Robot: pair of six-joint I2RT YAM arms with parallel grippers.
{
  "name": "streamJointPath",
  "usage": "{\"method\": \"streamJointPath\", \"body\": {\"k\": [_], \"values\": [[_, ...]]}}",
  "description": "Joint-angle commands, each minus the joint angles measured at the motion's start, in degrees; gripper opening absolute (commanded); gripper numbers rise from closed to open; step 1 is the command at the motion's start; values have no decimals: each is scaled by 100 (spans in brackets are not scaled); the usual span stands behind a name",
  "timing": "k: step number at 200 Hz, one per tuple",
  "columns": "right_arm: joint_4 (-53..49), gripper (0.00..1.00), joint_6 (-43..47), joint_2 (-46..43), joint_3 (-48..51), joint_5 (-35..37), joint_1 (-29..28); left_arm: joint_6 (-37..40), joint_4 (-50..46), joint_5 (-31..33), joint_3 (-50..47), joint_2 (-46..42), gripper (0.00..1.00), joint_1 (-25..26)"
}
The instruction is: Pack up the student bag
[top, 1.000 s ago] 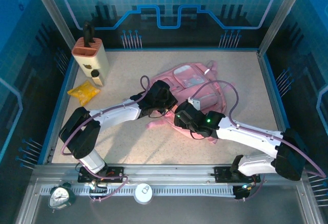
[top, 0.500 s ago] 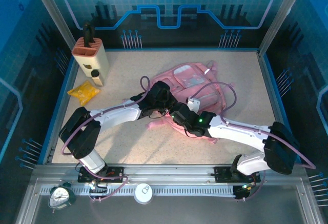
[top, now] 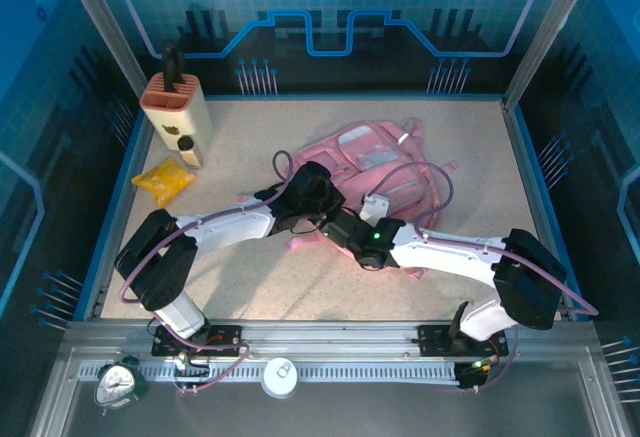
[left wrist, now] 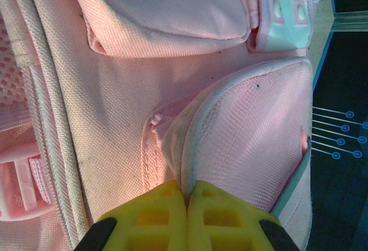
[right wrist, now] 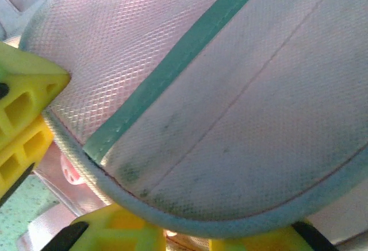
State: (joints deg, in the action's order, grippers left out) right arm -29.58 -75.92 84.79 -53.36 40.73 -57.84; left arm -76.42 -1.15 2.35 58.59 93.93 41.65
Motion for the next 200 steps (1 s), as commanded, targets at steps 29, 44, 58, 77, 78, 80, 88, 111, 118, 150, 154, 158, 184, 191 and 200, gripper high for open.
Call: {"method": "streamJointPath", "body": {"k": [29, 44, 58, 77, 78, 80, 88, 111, 118, 150, 154, 158, 184, 191, 200], "values": [[-351, 21, 556, -103, 194, 362, 90, 157, 21, 136, -59, -316, 0, -60], [-193, 18, 953, -5, 60, 392, 98, 189, -7, 152, -40, -309, 0, -54], [-405, 11, 1048, 64, -114, 536, 98, 207, -18, 173, -49, -322, 0, -61], [-575, 4, 1178, 53, -186, 636, 92, 284, -97, 256, -49, -322, 0, -107], [-575, 4, 1194, 49, -185, 632, 91, 285, -97, 257, -49, -318, 0, -110], [-573, 3, 1218, 42, -179, 632, 94, 297, -96, 257, -51, -315, 0, -112], [-581, 2, 1294, 22, -162, 629, 92, 325, -86, 248, -45, -306, 0, -135], [-734, 0, 1457, -40, -91, 609, 98, 383, -78, 233, -41, -287, 0, -209], [-804, 0, 1534, -74, -95, 604, 98, 424, -105, 275, -41, -292, 0, -225], [-898, 0, 2299, -320, -4, 472, 113, 768, -420, 453, 54, -266, 0, -409], [-928, 0, 2357, -358, 17, 439, 123, 795, -460, 445, 56, -255, 0, -453], [-974, 0, 2383, -397, 38, 423, 140, 824, -470, 451, 49, -253, 0, -495], [-1035, 0, 2604, -661, 241, 160, 229, 1122, -547, 378, 156, -184, 0, -728], [-1058, 0, 2653, -745, 264, 61, 311, 1221, -625, 343, 210, -153, 0, -806], [-1018, 0, 2783, -853, 395, -83, 427, 1275, -717, 307, 245, -130, 0, -931]]}}
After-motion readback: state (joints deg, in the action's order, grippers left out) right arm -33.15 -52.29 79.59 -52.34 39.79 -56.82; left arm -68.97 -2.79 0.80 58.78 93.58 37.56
